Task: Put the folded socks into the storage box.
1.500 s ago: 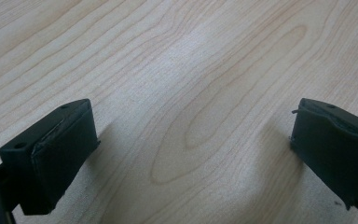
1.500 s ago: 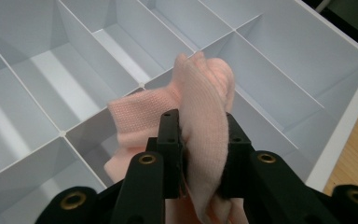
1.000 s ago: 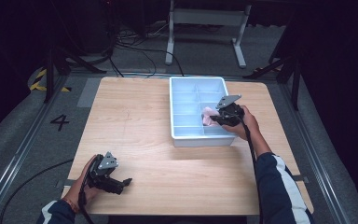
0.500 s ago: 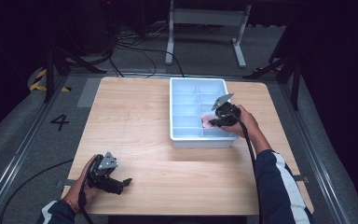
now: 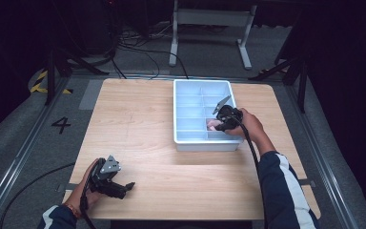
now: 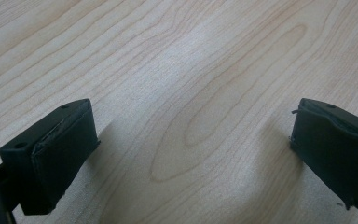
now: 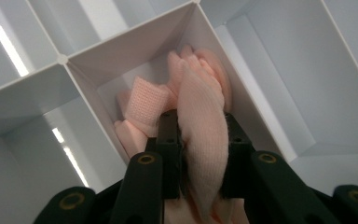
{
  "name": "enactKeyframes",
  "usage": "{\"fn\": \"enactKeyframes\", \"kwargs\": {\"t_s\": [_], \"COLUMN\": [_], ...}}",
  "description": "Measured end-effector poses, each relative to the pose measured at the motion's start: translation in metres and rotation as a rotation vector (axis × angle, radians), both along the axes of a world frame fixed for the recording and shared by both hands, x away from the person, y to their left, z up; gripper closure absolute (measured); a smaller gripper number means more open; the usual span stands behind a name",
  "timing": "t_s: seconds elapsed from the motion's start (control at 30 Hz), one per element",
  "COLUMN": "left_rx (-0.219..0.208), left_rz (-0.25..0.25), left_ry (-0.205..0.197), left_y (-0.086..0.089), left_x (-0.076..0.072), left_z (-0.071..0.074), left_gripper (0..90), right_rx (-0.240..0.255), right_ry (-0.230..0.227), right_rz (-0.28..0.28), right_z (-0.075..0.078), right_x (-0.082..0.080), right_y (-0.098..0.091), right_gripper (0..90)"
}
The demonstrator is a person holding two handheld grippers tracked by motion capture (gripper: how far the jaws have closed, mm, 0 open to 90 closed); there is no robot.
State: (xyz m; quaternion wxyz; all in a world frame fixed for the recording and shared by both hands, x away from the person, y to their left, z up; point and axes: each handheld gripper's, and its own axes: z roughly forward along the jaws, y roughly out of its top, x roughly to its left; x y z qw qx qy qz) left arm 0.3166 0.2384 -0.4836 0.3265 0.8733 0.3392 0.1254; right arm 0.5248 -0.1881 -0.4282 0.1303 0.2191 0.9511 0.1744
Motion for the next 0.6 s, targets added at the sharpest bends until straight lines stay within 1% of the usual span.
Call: {"fn": "enactKeyframes", "kwargs": {"t_s": [0.17, 0.2, 0.27, 0.5, 0.6], "left_rx": [-0.008, -0.005, -0.008, -0.008, -0.01], "left_rz": [0.002, 0.003, 0.002, 0.003, 0.002], "left_ry": [0.009, 0.004, 0.009, 0.007, 0.009], "left_y": [-0.0004, -0.0003, -0.0004, -0.0004, -0.0005], "left_x": [-0.0004, -0.0003, -0.0004, -0.0004, -0.0005], "left_z": [-0.0004, -0.0002, -0.0004, -0.0004, -0.0005], "left_gripper": [0.7, 0.7, 0.7, 0.7, 0.7], "right_rx": [-0.003, -0.004, -0.006, -0.007, -0.022], "right_ry": [0.008, 0.01, 0.013, 0.015, 0.023], "right_rz": [-0.001, -0.003, -0.01, -0.011, -0.011], "right_z": [0.0001, 0.0001, -0.0001, -0.0002, -0.001], "right_x": [0.0008, 0.001, 0.001, 0.0006, 0.001], "right_y": [0.0001, 0.0003, 0.0009, 0.0009, 0.0018], "right_gripper": [73.8, 73.6, 72.7, 72.6, 72.7]}}
